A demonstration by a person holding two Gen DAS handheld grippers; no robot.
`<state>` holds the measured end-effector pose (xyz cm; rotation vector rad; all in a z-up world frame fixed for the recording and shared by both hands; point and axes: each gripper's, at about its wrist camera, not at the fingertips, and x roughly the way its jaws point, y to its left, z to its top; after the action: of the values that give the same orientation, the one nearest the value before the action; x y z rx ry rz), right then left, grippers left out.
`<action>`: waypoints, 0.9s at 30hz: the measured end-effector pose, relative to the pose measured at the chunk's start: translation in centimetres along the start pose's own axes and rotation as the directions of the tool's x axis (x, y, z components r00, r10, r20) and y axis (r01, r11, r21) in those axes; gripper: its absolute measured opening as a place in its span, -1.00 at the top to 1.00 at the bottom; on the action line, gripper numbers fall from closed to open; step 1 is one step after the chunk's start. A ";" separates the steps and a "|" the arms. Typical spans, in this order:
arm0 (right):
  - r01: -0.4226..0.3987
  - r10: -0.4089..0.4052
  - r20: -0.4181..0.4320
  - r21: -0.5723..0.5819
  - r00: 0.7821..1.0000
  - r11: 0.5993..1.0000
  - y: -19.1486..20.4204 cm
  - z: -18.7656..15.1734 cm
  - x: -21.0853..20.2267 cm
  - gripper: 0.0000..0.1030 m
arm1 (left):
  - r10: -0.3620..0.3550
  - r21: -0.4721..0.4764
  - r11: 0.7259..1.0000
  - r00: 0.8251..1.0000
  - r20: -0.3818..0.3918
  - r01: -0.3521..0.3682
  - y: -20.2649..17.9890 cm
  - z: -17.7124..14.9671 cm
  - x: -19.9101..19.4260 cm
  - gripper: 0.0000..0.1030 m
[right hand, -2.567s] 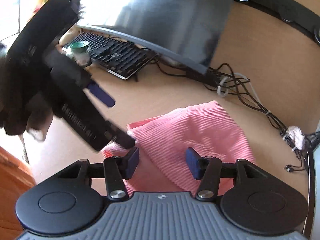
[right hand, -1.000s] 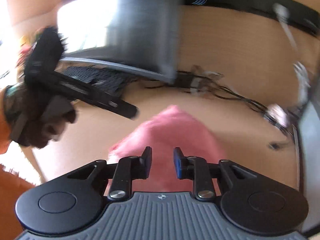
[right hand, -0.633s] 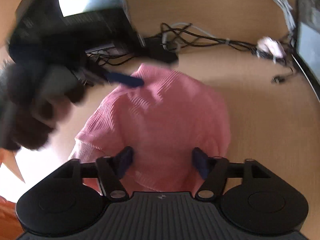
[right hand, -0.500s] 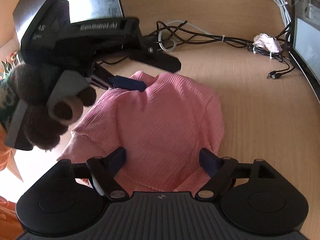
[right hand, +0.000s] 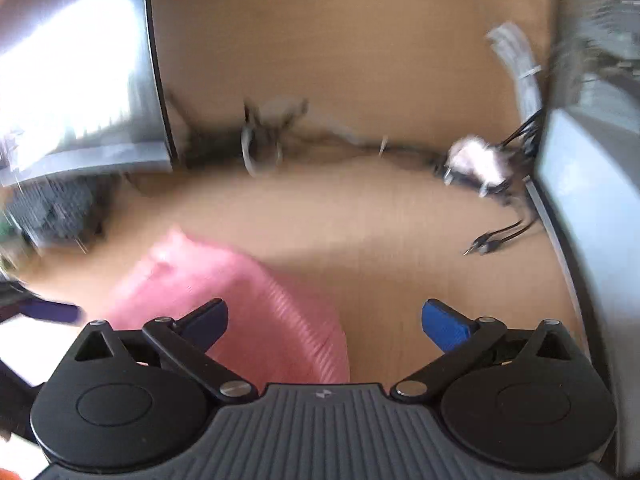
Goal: Fold clothes
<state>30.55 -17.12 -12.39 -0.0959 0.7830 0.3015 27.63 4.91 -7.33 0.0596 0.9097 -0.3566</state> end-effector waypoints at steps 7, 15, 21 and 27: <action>0.127 -0.135 -0.023 -0.221 0.991 0.967 3.3 2.1 2.5 -1.00 | 0.025 0.033 0.999 1.000 -0.005 -0.025 -0.1 -1.4 0.4 -0.96; 0.015 -0.013 0.013 -0.173 1.000 0.985 5.6 5.4 2.9 -1.00 | 0.020 0.025 1.000 1.000 -0.014 -0.020 0.1 -2.0 0.3 -0.98; 0.099 -0.106 -0.018 -0.232 0.994 0.968 6.0 4.1 5.7 -1.00 | 0.020 0.029 0.999 1.000 -0.015 -0.020 0.2 -1.9 0.4 -0.98; 0.044 -0.034 0.056 -0.184 0.998 0.982 3.4 3.4 0.0 -1.00 | 0.018 0.032 0.999 1.000 -0.024 -0.018 0.2 -2.0 0.5 -0.98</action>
<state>31.81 -13.20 -9.84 -0.2769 0.6985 0.3377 26.49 5.37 -8.95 0.1011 0.9272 -0.3541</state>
